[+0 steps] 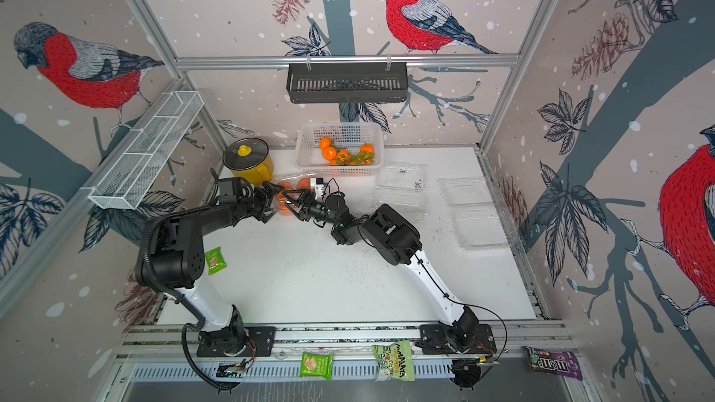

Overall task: Take oranges out of containers
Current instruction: Open the packing box at the center of the board.

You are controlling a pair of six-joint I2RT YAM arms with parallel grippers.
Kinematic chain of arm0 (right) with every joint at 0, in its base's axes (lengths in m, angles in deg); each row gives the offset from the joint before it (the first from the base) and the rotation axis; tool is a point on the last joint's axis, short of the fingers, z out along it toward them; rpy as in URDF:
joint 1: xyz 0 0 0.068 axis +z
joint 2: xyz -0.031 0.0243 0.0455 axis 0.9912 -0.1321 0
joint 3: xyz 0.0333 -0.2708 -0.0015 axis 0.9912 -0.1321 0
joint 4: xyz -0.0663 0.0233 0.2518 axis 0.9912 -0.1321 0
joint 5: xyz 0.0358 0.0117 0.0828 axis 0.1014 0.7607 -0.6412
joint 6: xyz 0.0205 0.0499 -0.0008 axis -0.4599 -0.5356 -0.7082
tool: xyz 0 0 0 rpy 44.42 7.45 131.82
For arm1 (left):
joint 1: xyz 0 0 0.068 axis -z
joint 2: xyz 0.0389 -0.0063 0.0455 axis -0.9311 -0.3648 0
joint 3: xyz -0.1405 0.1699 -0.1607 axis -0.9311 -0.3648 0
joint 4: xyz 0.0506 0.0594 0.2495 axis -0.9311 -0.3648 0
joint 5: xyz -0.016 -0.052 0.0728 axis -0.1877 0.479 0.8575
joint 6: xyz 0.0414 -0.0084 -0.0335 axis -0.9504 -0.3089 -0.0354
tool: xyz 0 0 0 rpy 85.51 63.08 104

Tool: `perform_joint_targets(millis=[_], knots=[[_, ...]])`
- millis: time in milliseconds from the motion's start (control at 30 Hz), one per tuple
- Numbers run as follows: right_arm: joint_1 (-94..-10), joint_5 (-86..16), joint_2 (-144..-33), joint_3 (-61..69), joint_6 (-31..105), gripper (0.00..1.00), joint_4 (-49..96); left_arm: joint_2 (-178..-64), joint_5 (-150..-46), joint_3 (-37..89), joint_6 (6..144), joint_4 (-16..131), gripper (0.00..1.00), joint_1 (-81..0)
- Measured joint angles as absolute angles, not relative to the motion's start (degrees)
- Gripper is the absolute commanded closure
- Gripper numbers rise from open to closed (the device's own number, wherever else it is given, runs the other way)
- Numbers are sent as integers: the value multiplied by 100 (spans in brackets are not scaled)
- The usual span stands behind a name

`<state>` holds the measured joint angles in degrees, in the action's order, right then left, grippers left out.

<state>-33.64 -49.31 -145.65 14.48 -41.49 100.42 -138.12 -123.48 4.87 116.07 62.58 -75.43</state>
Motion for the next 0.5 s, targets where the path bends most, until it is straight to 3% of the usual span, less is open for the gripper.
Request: perform_joint_targets(millis=[500], knots=[[-3368,-4797,-14583,1610,-4557,25,10165,-13840,-12499,485,11732,6439,3,-7533]])
